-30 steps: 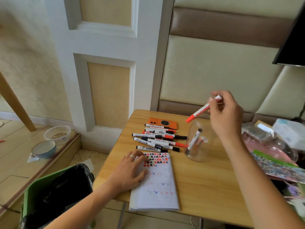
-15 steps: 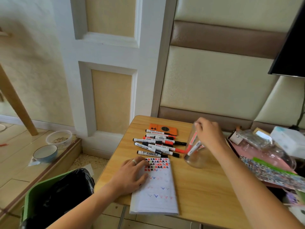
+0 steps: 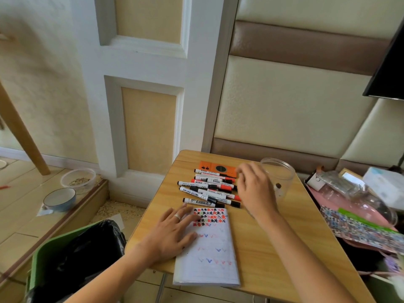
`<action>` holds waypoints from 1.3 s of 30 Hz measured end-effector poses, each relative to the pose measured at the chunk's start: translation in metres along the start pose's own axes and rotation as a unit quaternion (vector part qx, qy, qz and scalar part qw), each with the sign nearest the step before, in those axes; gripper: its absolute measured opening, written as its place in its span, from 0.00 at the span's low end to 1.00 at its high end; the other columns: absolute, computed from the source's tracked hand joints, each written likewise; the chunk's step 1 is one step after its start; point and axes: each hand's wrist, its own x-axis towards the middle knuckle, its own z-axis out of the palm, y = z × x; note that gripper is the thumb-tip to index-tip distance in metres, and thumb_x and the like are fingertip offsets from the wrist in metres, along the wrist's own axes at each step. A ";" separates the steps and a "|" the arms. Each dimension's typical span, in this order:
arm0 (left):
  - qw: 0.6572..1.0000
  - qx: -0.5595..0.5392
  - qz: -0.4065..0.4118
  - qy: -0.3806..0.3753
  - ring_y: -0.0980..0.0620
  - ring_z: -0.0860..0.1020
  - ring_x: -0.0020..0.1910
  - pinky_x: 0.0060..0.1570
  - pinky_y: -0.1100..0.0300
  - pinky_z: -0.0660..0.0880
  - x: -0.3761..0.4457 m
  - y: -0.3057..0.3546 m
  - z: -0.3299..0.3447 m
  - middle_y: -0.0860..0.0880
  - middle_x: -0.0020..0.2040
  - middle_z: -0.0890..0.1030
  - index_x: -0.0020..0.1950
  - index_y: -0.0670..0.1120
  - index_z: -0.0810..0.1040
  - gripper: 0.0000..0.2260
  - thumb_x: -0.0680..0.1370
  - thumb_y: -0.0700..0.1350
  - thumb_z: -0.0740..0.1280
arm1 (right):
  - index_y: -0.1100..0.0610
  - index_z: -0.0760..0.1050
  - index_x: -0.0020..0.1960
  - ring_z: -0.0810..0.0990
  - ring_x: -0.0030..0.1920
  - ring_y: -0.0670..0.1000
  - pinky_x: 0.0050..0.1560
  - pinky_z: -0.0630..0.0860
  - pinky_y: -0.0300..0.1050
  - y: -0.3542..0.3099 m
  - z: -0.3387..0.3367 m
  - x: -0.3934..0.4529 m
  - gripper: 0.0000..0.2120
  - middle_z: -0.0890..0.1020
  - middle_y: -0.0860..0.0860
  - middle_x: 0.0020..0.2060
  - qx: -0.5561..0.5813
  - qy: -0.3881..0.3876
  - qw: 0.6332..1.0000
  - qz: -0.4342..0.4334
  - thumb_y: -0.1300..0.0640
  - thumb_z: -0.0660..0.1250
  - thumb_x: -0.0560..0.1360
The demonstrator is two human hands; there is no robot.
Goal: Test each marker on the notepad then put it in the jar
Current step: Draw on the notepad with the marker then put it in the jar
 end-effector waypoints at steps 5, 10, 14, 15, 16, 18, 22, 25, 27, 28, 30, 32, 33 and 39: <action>1.000 0.004 -0.004 -0.001 0.61 0.42 0.80 0.80 0.49 0.41 -0.001 0.001 -0.003 0.58 0.82 0.52 0.78 0.64 0.56 0.25 0.82 0.68 0.44 | 0.54 0.79 0.56 0.78 0.52 0.45 0.53 0.78 0.40 -0.009 0.057 -0.017 0.06 0.81 0.47 0.54 0.043 -0.222 0.972 0.057 0.59 0.64 0.82; 1.000 -0.008 -0.003 -0.002 0.61 0.44 0.80 0.80 0.49 0.41 -0.001 0.002 -0.005 0.57 0.82 0.54 0.78 0.64 0.57 0.25 0.82 0.68 0.45 | 0.52 0.79 0.52 0.80 0.49 0.45 0.49 0.80 0.42 -0.018 0.084 -0.014 0.03 0.81 0.45 0.49 0.025 -0.239 0.968 0.070 0.55 0.69 0.80; 1.000 -0.013 0.005 0.017 0.60 0.42 0.80 0.78 0.55 0.37 -0.004 0.005 -0.009 0.57 0.82 0.50 0.78 0.63 0.58 0.25 0.82 0.67 0.48 | 0.51 0.78 0.51 0.79 0.48 0.46 0.50 0.80 0.43 -0.022 0.090 -0.006 0.03 0.81 0.45 0.48 0.017 -0.283 0.956 0.072 0.53 0.71 0.79; 0.999 -0.013 0.013 0.027 0.60 0.42 0.80 0.78 0.57 0.37 -0.004 0.004 -0.009 0.57 0.82 0.50 0.78 0.62 0.59 0.25 0.82 0.67 0.49 | 0.51 0.78 0.53 0.80 0.49 0.46 0.51 0.80 0.44 -0.023 0.090 -0.004 0.04 0.81 0.45 0.49 0.018 -0.292 0.954 0.072 0.54 0.72 0.79; 0.999 -0.015 0.024 0.038 0.61 0.43 0.80 0.78 0.58 0.38 -0.005 0.004 -0.009 0.58 0.82 0.51 0.78 0.61 0.60 0.25 0.83 0.66 0.50 | 0.52 0.78 0.55 0.80 0.50 0.46 0.52 0.80 0.44 -0.024 0.089 -0.002 0.06 0.81 0.46 0.50 0.021 -0.298 0.951 0.074 0.54 0.72 0.79; 0.997 -0.025 0.049 0.053 0.62 0.47 0.79 0.79 0.58 0.45 -0.005 0.003 -0.009 0.59 0.80 0.57 0.77 0.59 0.62 0.23 0.83 0.65 0.52 | 0.52 0.79 0.58 0.79 0.49 0.45 0.51 0.78 0.42 -0.027 0.085 0.000 0.08 0.81 0.46 0.51 0.030 -0.301 0.950 0.079 0.55 0.71 0.80; 0.995 -0.053 0.061 0.053 0.62 0.58 0.76 0.76 0.59 0.52 -0.007 0.004 -0.010 0.60 0.76 0.65 0.75 0.59 0.64 0.21 0.84 0.64 0.53 | 0.53 0.79 0.64 0.78 0.41 0.43 0.44 0.76 0.39 -0.030 0.075 -0.004 0.12 0.80 0.44 0.44 0.129 -0.286 0.940 0.136 0.55 0.70 0.80; 0.995 -0.063 0.054 0.054 0.62 0.61 0.74 0.75 0.61 0.53 -0.008 0.005 -0.012 0.60 0.75 0.67 0.74 0.59 0.64 0.21 0.83 0.64 0.52 | 0.54 0.79 0.64 0.81 0.40 0.49 0.43 0.81 0.42 -0.034 0.059 -0.014 0.13 0.82 0.50 0.43 0.278 -0.292 0.889 0.219 0.57 0.71 0.80; 0.994 -0.082 0.049 0.056 0.63 0.63 0.72 0.75 0.61 0.54 -0.008 0.006 -0.013 0.60 0.73 0.69 0.73 0.58 0.65 0.20 0.84 0.63 0.52 | 0.54 0.79 0.59 0.86 0.48 0.54 0.48 0.85 0.48 -0.040 0.049 -0.023 0.10 0.85 0.54 0.49 0.366 -0.294 0.841 0.269 0.60 0.71 0.79; 0.993 -0.095 0.046 0.061 0.64 0.63 0.71 0.74 0.61 0.55 -0.008 0.006 -0.013 0.60 0.72 0.70 0.73 0.58 0.65 0.20 0.84 0.62 0.51 | 0.55 0.79 0.58 0.86 0.50 0.56 0.49 0.85 0.51 -0.043 0.045 -0.028 0.09 0.85 0.55 0.50 0.404 -0.295 0.817 0.286 0.60 0.72 0.78; 0.989 -0.120 0.043 0.071 0.65 0.65 0.69 0.72 0.62 0.57 -0.009 0.006 -0.013 0.60 0.70 0.71 0.74 0.57 0.65 0.19 0.85 0.61 0.51 | 0.56 0.79 0.58 0.87 0.52 0.57 0.52 0.85 0.53 -0.048 0.042 -0.038 0.10 0.86 0.57 0.52 0.457 -0.295 0.782 0.305 0.62 0.72 0.77; 0.987 -0.130 0.049 0.083 0.64 0.66 0.68 0.70 0.63 0.58 -0.010 0.006 -0.013 0.61 0.68 0.72 0.74 0.58 0.64 0.19 0.85 0.61 0.51 | 0.59 0.80 0.57 0.87 0.52 0.57 0.53 0.85 0.51 -0.053 0.039 -0.046 0.10 0.87 0.58 0.51 0.480 -0.291 0.766 0.312 0.64 0.73 0.77; 0.986 -0.131 0.051 0.089 0.63 0.67 0.66 0.69 0.62 0.60 -0.010 0.006 -0.013 0.61 0.67 0.72 0.74 0.58 0.65 0.18 0.86 0.60 0.51 | 0.60 0.80 0.56 0.87 0.51 0.56 0.53 0.84 0.49 -0.055 0.038 -0.049 0.09 0.87 0.58 0.51 0.486 -0.289 0.764 0.312 0.63 0.74 0.76; 0.987 -0.121 0.035 0.096 0.57 0.71 0.57 0.61 0.53 0.68 -0.010 0.004 -0.011 0.57 0.58 0.75 0.65 0.53 0.72 0.17 0.86 0.59 0.49 | 0.59 0.81 0.52 0.82 0.41 0.50 0.42 0.79 0.42 -0.055 0.034 -0.058 0.07 0.85 0.53 0.40 0.515 -0.268 0.754 0.308 0.59 0.75 0.77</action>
